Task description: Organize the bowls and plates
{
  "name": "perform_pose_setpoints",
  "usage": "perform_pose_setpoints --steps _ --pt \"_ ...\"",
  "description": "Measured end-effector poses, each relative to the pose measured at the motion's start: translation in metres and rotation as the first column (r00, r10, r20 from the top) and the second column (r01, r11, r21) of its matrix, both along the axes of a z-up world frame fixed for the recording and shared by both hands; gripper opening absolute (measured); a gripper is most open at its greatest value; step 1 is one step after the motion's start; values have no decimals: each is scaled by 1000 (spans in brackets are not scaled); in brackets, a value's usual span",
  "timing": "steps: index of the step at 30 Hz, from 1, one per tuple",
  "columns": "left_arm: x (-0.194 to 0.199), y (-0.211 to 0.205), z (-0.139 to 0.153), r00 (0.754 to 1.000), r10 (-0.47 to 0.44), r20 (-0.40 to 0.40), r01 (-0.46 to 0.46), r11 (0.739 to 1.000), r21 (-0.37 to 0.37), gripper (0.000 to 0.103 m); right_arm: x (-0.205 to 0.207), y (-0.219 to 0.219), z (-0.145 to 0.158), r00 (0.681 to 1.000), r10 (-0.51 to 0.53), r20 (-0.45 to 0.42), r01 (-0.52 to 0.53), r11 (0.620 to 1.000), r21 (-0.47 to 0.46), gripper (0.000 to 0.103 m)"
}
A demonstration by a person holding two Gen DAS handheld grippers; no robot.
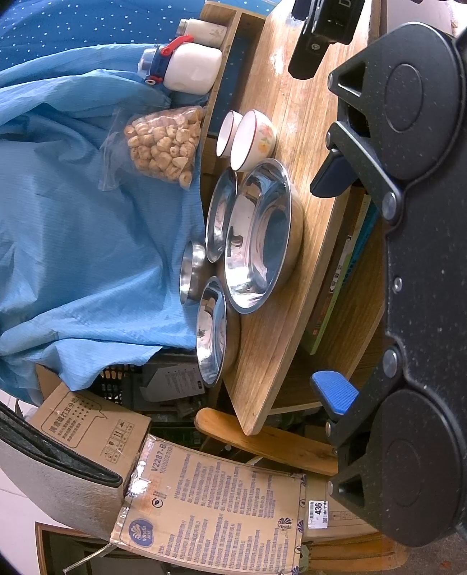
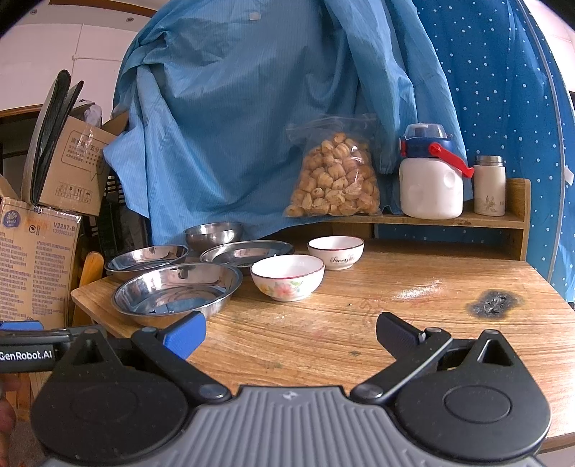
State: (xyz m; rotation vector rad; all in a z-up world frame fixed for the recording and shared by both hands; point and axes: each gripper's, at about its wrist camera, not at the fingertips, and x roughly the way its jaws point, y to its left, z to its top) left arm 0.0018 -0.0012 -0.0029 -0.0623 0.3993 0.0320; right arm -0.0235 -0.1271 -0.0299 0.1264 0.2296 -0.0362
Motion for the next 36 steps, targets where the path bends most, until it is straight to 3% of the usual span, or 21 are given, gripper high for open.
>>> perform_pose_setpoints --steps 11,18,28,36 --pt "5 5 1 1000 5 -2 -5 1000 -8 102 1 0 0 1000 1 -1 -1 1000 -5 103" --pt "23 25 18 998 53 43 -52 998 -24 102 20 3 12 998 57 -4 -57 998 -30 103" --pt "90 78 40 990 137 23 -135 988 -78 102 75 -4 33 993 91 -73 -89 996 27 103" --pt "147 109 37 991 123 -49 -129 983 -133 102 131 16 56 978 196 -76 -199 979 -45 103"
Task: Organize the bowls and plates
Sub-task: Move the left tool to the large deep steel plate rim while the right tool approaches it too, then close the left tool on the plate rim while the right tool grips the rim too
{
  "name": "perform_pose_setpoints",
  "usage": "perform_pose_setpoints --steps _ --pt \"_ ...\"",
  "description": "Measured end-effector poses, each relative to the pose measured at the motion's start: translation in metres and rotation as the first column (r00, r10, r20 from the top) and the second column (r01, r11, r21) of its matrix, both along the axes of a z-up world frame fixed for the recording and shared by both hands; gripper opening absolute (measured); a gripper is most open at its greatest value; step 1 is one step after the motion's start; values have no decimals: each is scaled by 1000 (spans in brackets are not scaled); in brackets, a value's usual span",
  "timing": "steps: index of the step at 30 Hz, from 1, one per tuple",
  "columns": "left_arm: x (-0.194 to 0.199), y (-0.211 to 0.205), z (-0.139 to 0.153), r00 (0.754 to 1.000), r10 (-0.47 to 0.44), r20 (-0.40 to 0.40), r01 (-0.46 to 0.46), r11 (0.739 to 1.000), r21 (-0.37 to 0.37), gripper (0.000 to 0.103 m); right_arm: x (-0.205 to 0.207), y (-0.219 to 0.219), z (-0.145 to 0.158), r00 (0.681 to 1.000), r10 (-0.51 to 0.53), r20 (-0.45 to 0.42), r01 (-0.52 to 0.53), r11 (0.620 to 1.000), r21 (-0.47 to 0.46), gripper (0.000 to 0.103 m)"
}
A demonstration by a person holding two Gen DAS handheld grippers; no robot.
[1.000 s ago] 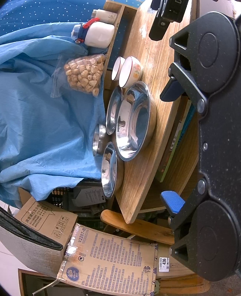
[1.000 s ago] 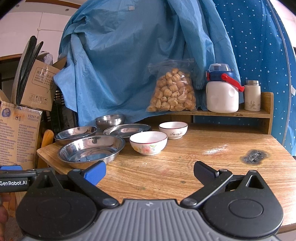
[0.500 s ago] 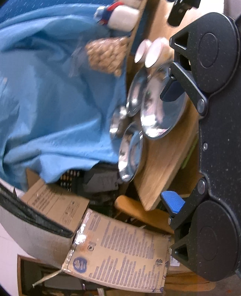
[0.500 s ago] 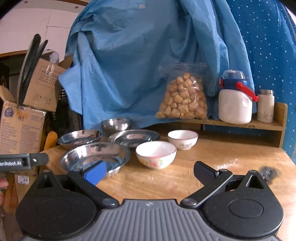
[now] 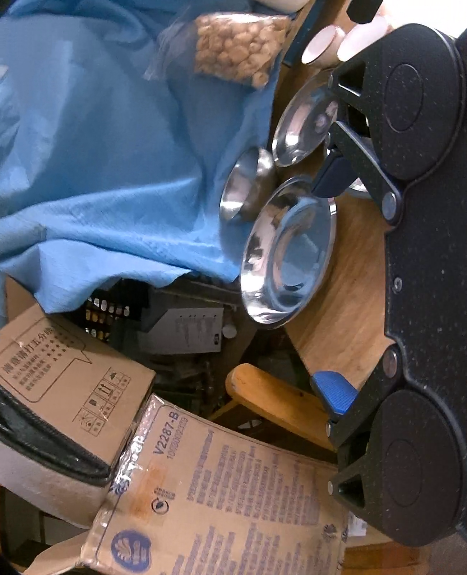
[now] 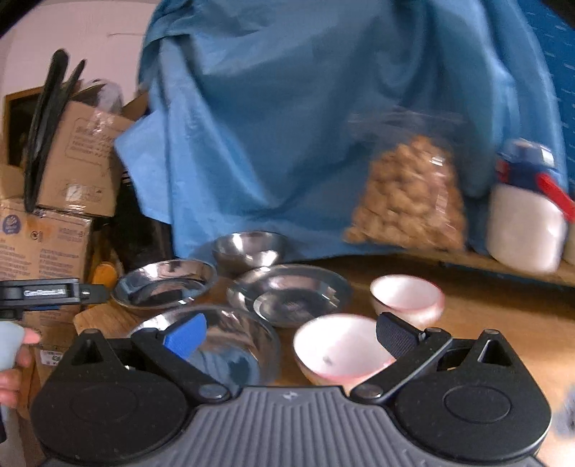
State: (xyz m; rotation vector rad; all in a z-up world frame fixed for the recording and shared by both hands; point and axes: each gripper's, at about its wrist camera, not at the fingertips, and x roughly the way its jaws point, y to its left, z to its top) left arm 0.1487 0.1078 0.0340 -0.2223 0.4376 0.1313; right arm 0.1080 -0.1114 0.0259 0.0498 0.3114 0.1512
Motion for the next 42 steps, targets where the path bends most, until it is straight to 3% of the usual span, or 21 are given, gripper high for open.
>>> perform_pose_setpoints --steps 8,13,18,22,29,36,42 --pt "38 23 0 1000 -19 -15 18 1000 -18 102 67 37 24 986 167 -9 -167 979 -117 103" --pt "49 33 -6 999 -37 -28 35 998 -49 101 107 56 28 962 265 -60 -272 950 -156 92" --pt "54 39 -11 998 -51 -30 48 995 -82 90 148 74 31 934 327 -140 -347 925 -153 82" --pt "56 41 -11 998 -60 -26 57 994 -98 85 175 81 26 911 357 -207 -385 916 -110 67" --pt "62 42 -14 996 -76 -36 71 991 -111 70 205 94 11 892 360 -275 -403 908 -117 60" --pt "67 42 -21 994 -83 -67 74 988 -133 43 221 100 1 884 334 -326 -395 908 -141 47" --pt "70 42 -25 993 -72 -89 60 990 -124 35 226 103 -3 876 314 -366 -394 904 -167 47"
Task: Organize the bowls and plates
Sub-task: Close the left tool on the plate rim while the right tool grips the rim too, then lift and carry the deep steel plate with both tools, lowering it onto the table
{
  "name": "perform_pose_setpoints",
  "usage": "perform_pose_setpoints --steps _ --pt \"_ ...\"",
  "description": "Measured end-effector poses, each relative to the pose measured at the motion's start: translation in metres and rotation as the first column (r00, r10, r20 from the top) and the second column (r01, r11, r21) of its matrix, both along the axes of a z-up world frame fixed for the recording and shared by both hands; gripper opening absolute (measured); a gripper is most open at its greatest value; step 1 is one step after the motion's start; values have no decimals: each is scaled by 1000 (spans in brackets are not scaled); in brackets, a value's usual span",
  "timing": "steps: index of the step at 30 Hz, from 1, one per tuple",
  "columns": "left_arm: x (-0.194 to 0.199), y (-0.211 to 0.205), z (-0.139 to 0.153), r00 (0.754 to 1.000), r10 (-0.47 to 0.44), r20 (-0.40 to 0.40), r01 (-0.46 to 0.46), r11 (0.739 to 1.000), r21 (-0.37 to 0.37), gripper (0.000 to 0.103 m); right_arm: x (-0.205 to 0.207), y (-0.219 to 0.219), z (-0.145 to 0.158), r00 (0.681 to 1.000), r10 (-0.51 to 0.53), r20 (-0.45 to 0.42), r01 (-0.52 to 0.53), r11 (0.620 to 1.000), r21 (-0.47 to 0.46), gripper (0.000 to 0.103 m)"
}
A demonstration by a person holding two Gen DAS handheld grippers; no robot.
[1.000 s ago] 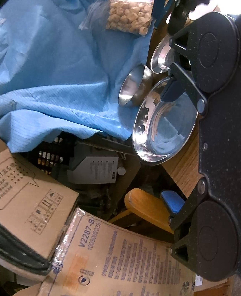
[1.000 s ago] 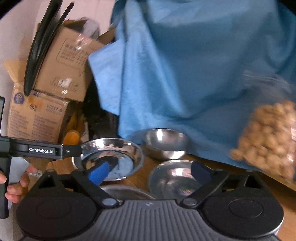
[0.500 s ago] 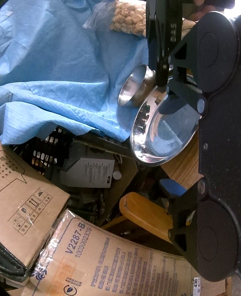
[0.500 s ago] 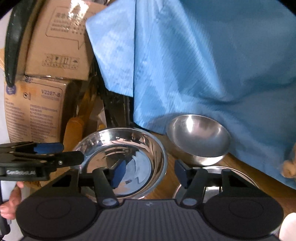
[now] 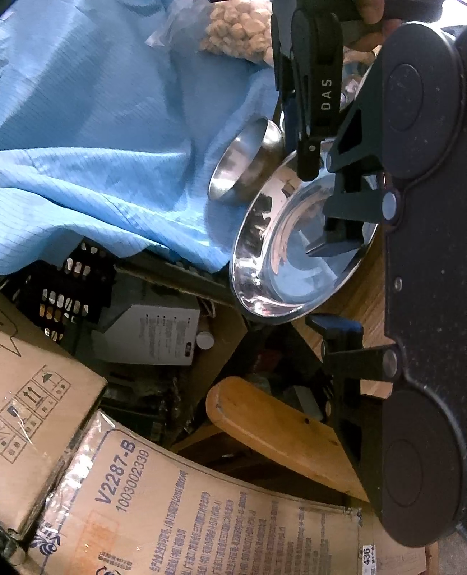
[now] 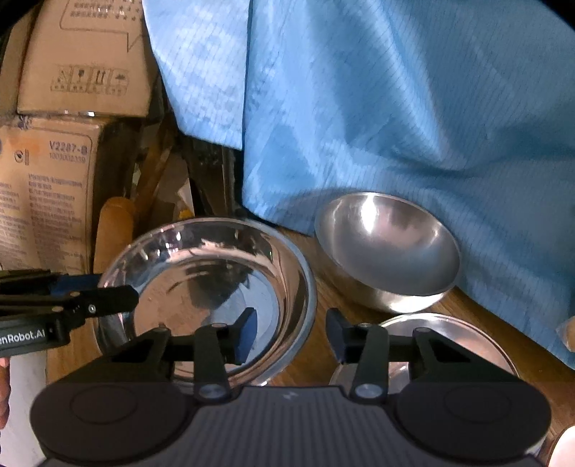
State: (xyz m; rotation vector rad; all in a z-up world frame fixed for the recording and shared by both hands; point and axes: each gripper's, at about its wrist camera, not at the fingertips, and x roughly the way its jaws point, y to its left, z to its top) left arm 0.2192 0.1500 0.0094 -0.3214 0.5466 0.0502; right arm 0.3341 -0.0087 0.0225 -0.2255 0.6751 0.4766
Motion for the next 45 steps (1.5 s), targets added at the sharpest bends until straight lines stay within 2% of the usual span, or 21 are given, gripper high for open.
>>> perform_pose_setpoints --steps 3,6,7,10,14,25,36,45 --pt "1 1 -2 1000 6 -9 -6 1000 5 31 3 1 -4 1000 -11 -21 11 1000 -6 45" --pt "1 1 -2 1000 -1 -6 1 1000 1 27 7 1 -7 999 -24 -33 24 1000 9 34" --pt "1 1 -1 1000 -3 -2 3 1000 4 25 7 0 -7 999 -26 -35 26 999 18 28" --pt "0 1 -1 1000 4 -3 -4 1000 8 24 10 -1 -8 998 -36 -44 38 999 39 19" --pt "-5 0 0 1000 18 14 -18 1000 16 23 9 -7 -6 997 -48 -58 52 995 86 17" --pt "-29 -8 26 994 30 107 -36 998 50 22 -14 -9 21 999 -42 6 41 989 139 17" --pt "-53 -50 39 988 -78 136 69 995 71 22 -69 -50 41 992 -105 64 95 985 146 18" --pt "-73 -87 36 984 -150 99 138 984 115 22 -112 -89 33 985 -161 61 149 975 163 18"
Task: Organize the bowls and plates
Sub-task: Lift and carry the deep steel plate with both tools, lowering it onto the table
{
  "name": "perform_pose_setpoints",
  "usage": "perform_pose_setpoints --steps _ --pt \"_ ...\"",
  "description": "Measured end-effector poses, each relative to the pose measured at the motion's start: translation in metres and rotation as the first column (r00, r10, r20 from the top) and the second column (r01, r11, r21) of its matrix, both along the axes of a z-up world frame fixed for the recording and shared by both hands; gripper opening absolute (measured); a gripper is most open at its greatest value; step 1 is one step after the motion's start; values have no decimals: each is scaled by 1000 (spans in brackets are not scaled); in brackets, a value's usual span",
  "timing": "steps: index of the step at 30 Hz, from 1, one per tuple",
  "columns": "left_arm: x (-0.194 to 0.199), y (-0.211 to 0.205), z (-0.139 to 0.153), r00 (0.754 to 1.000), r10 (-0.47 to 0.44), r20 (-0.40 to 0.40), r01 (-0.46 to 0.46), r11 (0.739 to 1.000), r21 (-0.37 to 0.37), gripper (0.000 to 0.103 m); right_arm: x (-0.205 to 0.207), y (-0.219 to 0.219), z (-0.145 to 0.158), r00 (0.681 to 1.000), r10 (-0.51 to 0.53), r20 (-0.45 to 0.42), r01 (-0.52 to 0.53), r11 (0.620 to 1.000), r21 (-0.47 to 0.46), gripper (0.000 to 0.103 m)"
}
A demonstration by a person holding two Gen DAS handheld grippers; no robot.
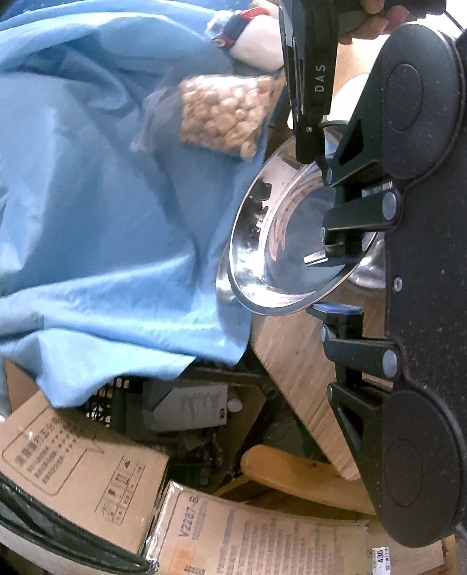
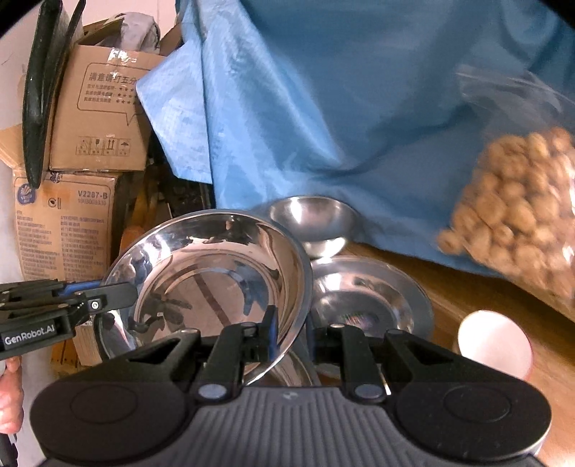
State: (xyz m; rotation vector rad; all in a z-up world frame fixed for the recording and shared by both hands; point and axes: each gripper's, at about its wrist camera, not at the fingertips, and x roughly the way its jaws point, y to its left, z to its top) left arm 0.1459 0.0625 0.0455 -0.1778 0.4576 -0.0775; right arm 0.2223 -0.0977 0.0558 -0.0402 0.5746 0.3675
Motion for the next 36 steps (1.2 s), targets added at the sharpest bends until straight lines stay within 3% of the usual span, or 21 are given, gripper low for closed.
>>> perform_pose_setpoints --steps 17,36 --pt "-21 -27 -11 997 -11 -78 22 990 141 22 -41 -18 -26 999 -2 -41 3 1000 18 20" --pt "-23 -29 -15 994 -16 -110 33 987 157 26 -51 -15 -31 997 9 -74 -11 999 -35 26"
